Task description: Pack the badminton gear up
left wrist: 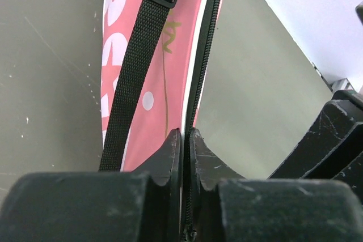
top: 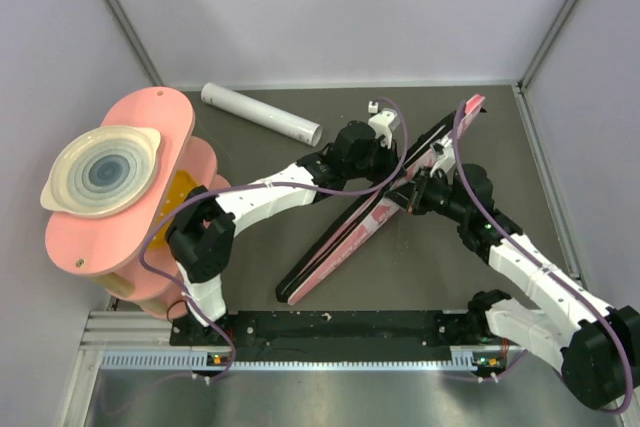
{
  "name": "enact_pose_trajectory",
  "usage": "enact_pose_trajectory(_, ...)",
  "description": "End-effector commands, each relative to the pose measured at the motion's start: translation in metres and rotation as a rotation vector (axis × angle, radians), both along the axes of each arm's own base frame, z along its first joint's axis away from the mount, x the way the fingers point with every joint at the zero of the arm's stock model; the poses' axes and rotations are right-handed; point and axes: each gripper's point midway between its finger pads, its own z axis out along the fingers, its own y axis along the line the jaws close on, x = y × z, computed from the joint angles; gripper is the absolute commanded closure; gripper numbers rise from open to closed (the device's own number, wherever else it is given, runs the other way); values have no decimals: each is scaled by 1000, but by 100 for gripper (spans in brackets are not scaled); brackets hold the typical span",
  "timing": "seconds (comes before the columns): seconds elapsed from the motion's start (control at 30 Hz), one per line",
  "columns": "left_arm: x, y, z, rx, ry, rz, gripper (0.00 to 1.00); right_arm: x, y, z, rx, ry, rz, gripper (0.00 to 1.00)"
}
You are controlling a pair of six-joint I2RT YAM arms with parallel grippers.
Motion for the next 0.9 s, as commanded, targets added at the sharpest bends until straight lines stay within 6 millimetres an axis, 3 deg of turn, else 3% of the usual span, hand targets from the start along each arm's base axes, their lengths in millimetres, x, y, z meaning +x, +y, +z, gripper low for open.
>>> enact_pose_trajectory(0.0, 13, -13, 27, -77, -72, -54, 97, -3, 5, 26, -21, -159, 62, 100)
enact_pose_trajectory(0.13, 16, -15, 31, -80, -88, -71, 100, -10, 16, 26, -76, -210, 115, 100)
enact_pose_trajectory(0.37, 24, -18, 40, -73, -112, -105, 100, -36, 60, 22, -199, -298, 250, 100)
enact_pose_trajectory(0.67, 40, -9, 54, -87, -149, -116, 100, -97, 135, -2, -258, -355, 476, 100)
enact_pose_trajectory(0.87, 57, -4, 54, -75, -192, -38, 100, -136, 181, -1, -229, -395, 584, 100)
